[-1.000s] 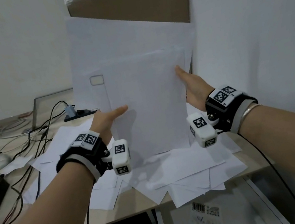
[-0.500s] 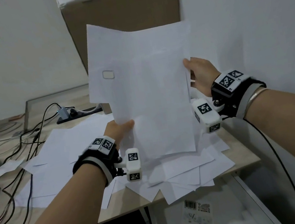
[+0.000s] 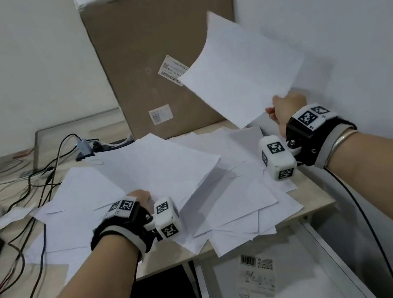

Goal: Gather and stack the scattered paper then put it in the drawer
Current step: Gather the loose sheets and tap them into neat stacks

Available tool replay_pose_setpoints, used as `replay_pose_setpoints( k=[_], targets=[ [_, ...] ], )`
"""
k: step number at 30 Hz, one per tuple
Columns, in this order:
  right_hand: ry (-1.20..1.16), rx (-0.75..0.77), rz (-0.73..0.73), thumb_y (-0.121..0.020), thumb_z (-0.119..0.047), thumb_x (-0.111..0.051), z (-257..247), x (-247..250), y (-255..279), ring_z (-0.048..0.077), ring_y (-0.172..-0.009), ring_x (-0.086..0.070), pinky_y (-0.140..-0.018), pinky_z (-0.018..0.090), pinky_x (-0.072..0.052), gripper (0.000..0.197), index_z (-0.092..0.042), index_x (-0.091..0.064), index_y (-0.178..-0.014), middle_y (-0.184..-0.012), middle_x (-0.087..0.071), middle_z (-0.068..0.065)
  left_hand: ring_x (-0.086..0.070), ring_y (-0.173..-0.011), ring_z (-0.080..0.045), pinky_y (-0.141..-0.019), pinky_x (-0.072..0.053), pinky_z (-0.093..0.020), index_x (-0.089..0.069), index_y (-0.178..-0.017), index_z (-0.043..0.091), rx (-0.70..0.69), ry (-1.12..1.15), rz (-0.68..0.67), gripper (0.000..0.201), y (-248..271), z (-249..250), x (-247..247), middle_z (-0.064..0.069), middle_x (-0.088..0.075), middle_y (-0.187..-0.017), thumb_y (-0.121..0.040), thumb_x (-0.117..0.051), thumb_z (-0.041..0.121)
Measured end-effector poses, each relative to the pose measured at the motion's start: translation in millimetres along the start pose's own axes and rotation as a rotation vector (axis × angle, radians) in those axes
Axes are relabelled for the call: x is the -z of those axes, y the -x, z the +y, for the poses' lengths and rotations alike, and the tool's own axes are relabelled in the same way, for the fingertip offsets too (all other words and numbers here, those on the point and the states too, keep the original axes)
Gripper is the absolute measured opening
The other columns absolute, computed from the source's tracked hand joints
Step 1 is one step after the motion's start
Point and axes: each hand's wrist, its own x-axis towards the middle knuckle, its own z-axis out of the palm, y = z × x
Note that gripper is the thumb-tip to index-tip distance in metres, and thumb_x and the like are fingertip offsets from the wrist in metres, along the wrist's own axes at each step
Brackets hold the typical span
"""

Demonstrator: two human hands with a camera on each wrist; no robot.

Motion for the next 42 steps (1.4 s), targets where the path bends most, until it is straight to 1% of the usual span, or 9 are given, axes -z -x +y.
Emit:
replay_pose_setpoints(
  k=[7, 11, 15, 21, 27, 32, 36, 39, 42],
  targets=[
    [0.017, -0.084, -0.21, -0.096, 0.001, -0.04, 41, -21, 53, 0.005, -0.034, -0.058, -0.038, 0.016, -0.047, 0.018, -0.003, -0.05, -0.082, -0.063, -0.059, 0.011, -0.051, -0.08, -0.026, -0.075, -0.044, -0.033, -0.05, -0.081, 0.004, 0.074, 0.578, -0.174, 0.021, -3, 9, -28, -0.018, -0.051, -0.1, -0.099, -0.043, 0.014],
    [0.08, -0.153, -0.312, -0.096, 0.006, -0.033, 70, -32, 77, 0.007, -0.034, -0.058, -0.035, 0.015, -0.047, 0.029, 0.008, -0.051, -0.12, -0.07, -0.059, 0.014, -0.058, -0.108, -0.035, -0.087, -0.048, -0.044, -0.049, -0.124, -0.001, 0.04, 0.744, -0.323, 0.046, 7, 20, -44, -0.018, -0.059, -0.121, -0.102, -0.036, 0.038],
    [0.18, -0.227, -0.395, -0.094, 0.009, -0.035, 91, -31, 94, 0.009, -0.032, -0.058, -0.035, 0.018, -0.048, 0.03, 0.014, -0.051, -0.118, -0.069, -0.058, 0.017, -0.061, -0.073, -0.024, -0.046, -0.055, -0.028, -0.057, -0.1, 0.002, 0.027, 0.694, -0.394, 0.048, 18, 22, -56, -0.012, -0.067, -0.091, -0.1, -0.035, 0.044],
    [0.348, -0.334, -0.48, -0.097, -0.009, -0.049, 103, -23, 99, 0.007, -0.038, -0.058, -0.036, 0.018, -0.044, 0.014, 0.004, -0.054, -0.096, -0.068, -0.062, 0.013, -0.05, -0.069, -0.021, -0.072, -0.05, -0.031, -0.052, -0.082, 0.004, 0.039, 0.322, -0.319, 0.018, 8, 11, -61, -0.009, -0.051, -0.079, -0.098, -0.049, 0.012],
    [0.324, -0.36, -0.412, -0.072, -0.056, -0.074, 104, -6, 83, 0.018, -0.086, -0.061, -0.067, 0.027, -0.05, 0.058, -0.008, -0.057, -0.102, -0.093, -0.061, 0.005, -0.054, -0.103, -0.025, -0.094, -0.046, -0.043, -0.044, -0.134, -0.002, -0.034, 0.677, -0.139, 0.043, 6, 7, -62, -0.008, -0.054, -0.117, -0.097, -0.052, 0.017],
    [-0.155, -0.421, -0.63, -0.081, -0.019, -0.073, 93, -11, 77, 0.023, -0.098, -0.066, -0.088, 0.035, -0.053, 0.034, -0.013, -0.063, -0.113, -0.107, -0.071, 0.006, -0.069, -0.074, -0.023, -0.058, -0.057, -0.036, -0.06, -0.099, 0.008, -0.077, 0.963, -0.435, 0.014, 37, 13, -67, -0.009, -0.073, -0.085, -0.099, -0.047, 0.011],
    [0.055, -0.155, -0.392, -0.085, -0.003, -0.066, 93, 0, 63, 0.032, -0.102, -0.065, -0.095, 0.05, -0.05, 0.03, -0.003, -0.062, -0.115, -0.115, -0.067, 0.016, -0.067, -0.073, -0.018, -0.065, -0.056, -0.026, -0.061, -0.088, 0.004, -0.049, 0.896, -0.434, 0.008, 27, 3, -62, -0.007, -0.069, -0.078, -0.092, -0.06, 0.011],
    [0.111, -0.047, -0.343, -0.086, -0.001, -0.065, 86, 20, 50, 0.033, -0.103, -0.064, -0.096, 0.049, -0.049, 0.031, 0.002, -0.061, -0.117, -0.114, -0.066, 0.019, -0.063, -0.057, -0.019, -0.059, -0.051, -0.028, -0.058, -0.084, 0.002, -0.011, 0.711, -0.114, 0.053, -4, -12, -45, -0.008, -0.065, -0.064, -0.061, -0.085, 0.041],
    [0.126, -0.001, -0.345, -0.087, 0.0, -0.063, 73, 38, 40, 0.032, -0.099, -0.064, -0.096, 0.047, -0.049, 0.03, 0.004, -0.061, -0.116, -0.11, -0.066, 0.018, -0.044, -0.13, -0.032, -0.103, -0.039, -0.053, -0.018, -0.149, 0.017, -0.06, 0.616, 0.136, 0.125, -23, -17, -21, -0.016, -0.038, -0.147, -0.051, -0.09, 0.045]
  ],
)
